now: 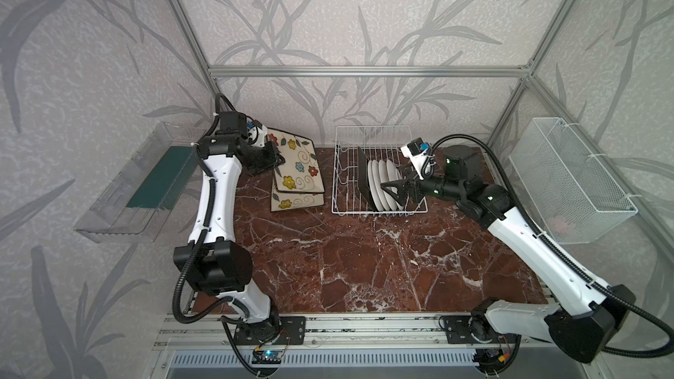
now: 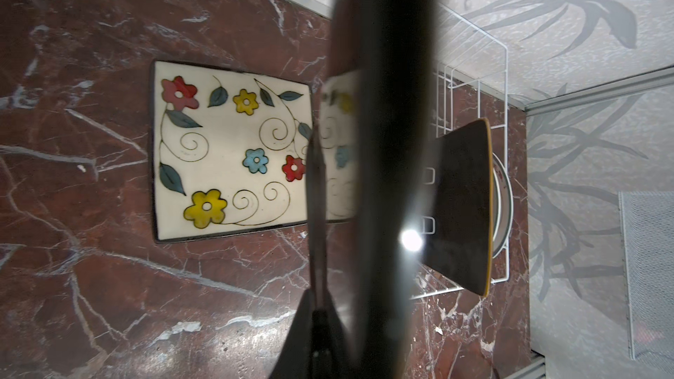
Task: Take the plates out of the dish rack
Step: 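Carry the flower plate with the left gripper over the flower plate on the table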
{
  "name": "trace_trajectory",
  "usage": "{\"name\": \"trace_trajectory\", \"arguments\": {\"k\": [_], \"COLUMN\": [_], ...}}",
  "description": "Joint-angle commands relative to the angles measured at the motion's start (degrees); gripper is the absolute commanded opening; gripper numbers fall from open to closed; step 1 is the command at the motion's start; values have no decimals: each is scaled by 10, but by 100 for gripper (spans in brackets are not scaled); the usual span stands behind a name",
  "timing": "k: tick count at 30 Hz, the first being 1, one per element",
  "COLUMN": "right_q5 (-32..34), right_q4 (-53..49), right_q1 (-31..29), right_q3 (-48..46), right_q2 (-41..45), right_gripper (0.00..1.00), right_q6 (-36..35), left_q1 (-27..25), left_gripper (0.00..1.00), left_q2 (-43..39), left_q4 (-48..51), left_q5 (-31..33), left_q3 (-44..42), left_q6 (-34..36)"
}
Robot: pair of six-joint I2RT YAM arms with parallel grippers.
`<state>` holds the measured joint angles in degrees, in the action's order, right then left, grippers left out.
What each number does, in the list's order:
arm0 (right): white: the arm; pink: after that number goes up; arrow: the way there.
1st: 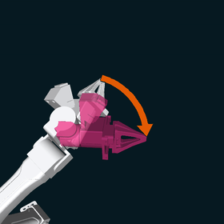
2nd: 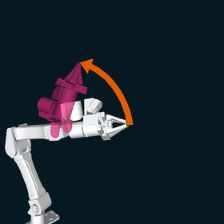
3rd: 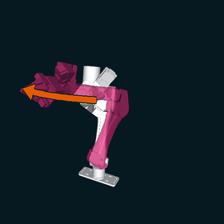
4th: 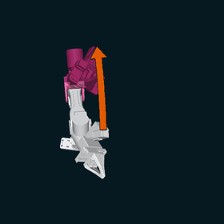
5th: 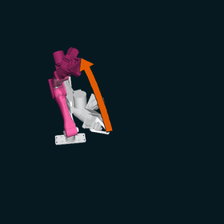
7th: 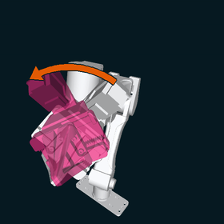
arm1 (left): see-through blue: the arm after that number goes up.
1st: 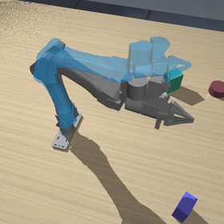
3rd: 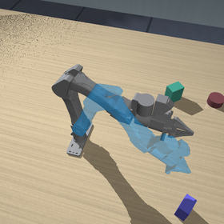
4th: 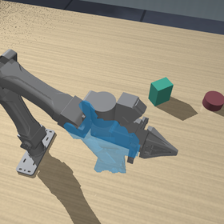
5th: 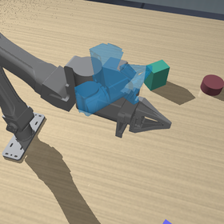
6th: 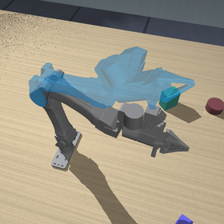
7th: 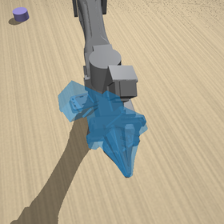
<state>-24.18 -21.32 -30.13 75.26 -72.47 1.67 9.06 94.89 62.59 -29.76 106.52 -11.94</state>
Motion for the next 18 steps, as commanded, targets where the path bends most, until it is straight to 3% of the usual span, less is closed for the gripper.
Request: {"name": "trace_trajectory", "arguments": {"k": [1,18], "right_q5": [3,-5], "right_q4": [-5,29], "right_q1": [-3,-52], "right_q3": [22,4], "right_q2": [-7,-36], "right_gripper": [99,99], "right_q6": [-9,6], "left_q1": [5,30], "left_gripper": [0,0], "left_q2": [-32,15], "left_q4": [-34,-51], "left_q5": [-12,-43], "left_q3": [-2,-56], "left_q6": [28,114]}}
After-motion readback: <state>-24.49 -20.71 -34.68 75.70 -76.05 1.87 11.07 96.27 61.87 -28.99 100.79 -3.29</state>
